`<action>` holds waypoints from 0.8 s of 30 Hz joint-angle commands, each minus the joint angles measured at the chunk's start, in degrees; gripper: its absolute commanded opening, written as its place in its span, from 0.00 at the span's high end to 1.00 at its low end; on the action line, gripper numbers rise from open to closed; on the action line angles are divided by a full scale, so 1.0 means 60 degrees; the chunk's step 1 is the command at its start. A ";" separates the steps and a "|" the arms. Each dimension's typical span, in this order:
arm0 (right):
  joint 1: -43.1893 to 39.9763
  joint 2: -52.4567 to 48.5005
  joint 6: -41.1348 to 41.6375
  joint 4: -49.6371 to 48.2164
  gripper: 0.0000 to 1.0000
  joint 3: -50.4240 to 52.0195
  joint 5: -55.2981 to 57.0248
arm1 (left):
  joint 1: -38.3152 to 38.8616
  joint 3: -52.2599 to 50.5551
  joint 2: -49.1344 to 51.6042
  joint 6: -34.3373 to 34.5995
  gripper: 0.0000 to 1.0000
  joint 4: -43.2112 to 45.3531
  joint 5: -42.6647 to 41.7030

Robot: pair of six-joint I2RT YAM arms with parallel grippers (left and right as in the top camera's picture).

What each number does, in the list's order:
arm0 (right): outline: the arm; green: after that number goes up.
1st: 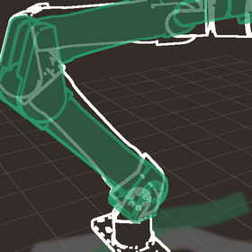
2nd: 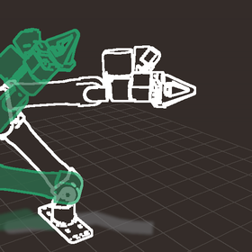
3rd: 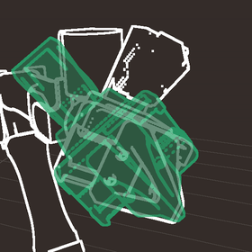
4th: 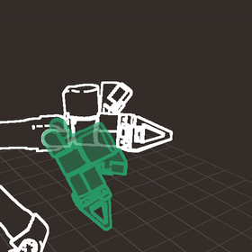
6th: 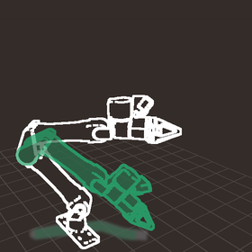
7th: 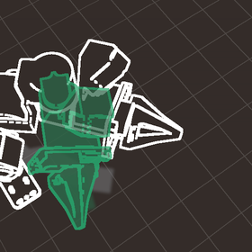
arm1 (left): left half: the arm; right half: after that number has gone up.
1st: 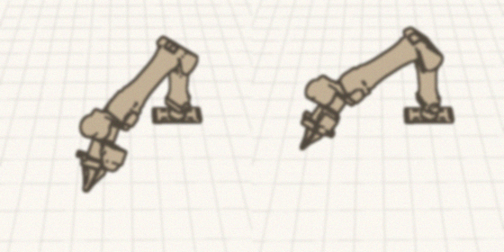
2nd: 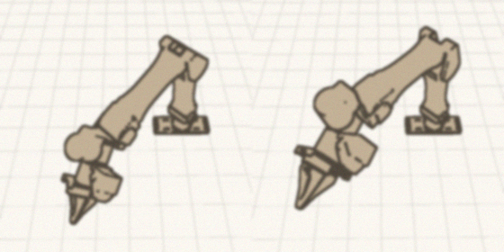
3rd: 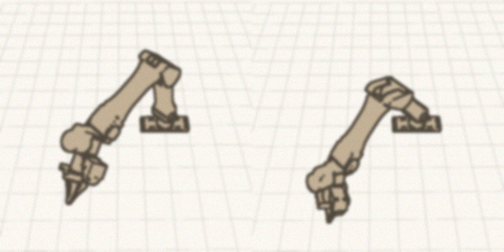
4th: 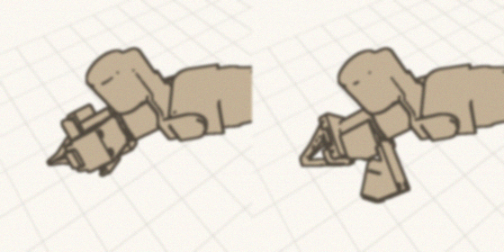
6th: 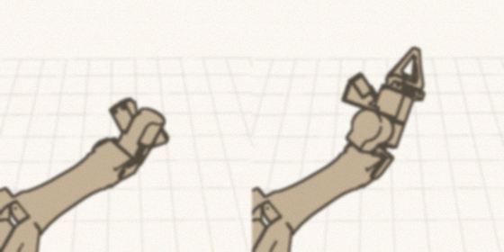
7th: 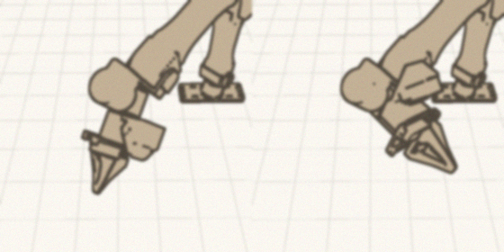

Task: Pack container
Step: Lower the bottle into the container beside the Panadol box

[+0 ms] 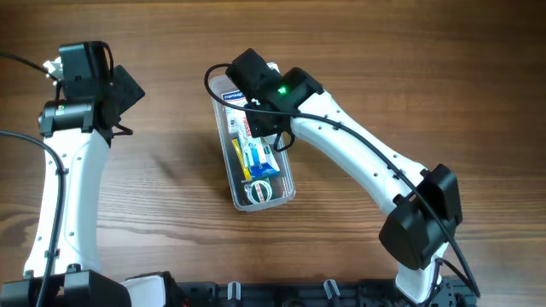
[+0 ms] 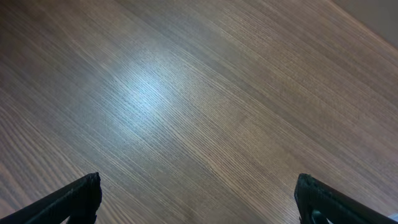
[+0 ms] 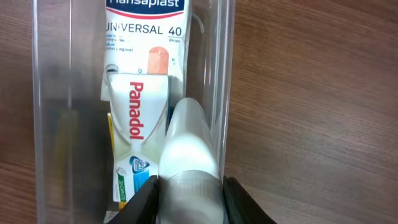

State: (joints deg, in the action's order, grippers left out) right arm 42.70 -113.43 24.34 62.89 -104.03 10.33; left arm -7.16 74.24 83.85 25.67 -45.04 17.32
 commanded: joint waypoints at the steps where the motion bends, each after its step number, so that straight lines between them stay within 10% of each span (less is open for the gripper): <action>1: 0.0044 -0.0280 -0.0062 -0.0131 0.96 -0.0229 0.0506 | -0.0044 0.0146 -0.0080 0.0015 0.00 -0.0007 0.0087; 24: 0.0266 -0.0922 -0.0033 -0.0375 0.96 -0.0222 0.0535 | -0.0044 0.0146 -0.0076 0.0015 0.00 -0.0007 0.0087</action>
State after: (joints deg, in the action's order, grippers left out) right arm 43.83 -116.53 24.18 60.77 -104.42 12.95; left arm -7.16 74.24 83.85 25.67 -45.04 17.32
